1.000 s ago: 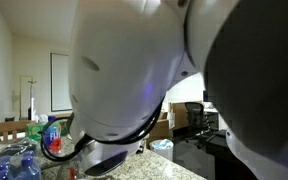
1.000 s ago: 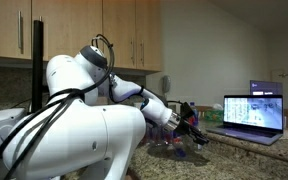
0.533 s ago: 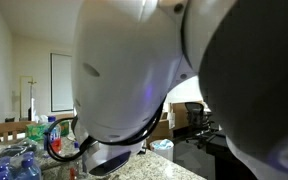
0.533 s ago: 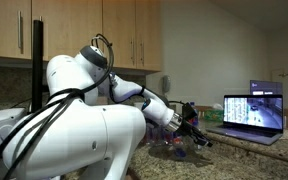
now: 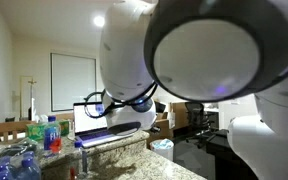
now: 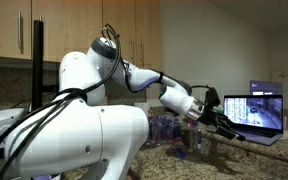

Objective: Put the water bottles upright

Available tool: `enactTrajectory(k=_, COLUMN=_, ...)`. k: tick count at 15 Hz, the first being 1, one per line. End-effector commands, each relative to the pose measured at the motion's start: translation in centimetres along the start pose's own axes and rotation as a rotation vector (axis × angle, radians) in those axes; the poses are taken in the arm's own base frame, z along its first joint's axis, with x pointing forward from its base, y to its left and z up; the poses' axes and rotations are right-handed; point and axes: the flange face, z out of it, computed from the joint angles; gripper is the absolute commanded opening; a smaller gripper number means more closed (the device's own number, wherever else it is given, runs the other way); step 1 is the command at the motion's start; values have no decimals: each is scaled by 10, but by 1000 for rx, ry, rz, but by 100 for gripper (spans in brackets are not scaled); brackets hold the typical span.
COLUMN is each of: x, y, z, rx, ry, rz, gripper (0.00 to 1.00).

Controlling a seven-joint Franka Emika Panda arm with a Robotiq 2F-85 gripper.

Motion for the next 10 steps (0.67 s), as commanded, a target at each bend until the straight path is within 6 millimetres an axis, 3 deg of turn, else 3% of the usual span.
enactTrajectory(k=1, x=-51, y=-44, z=18, rx=106, ry=4, rz=146, gripper=100)
enactTrajectory(k=3, x=-65, y=-62, z=23, rx=143, ry=18, rz=186, gripper=100)
enactTrajectory(k=5, x=-66, y=-67, z=19, rx=134, ry=66, rz=225, gripper=100)
enactTrajectory(k=10, x=-47, y=-100, z=37, rx=-19, ry=216, rz=338, gripper=100)
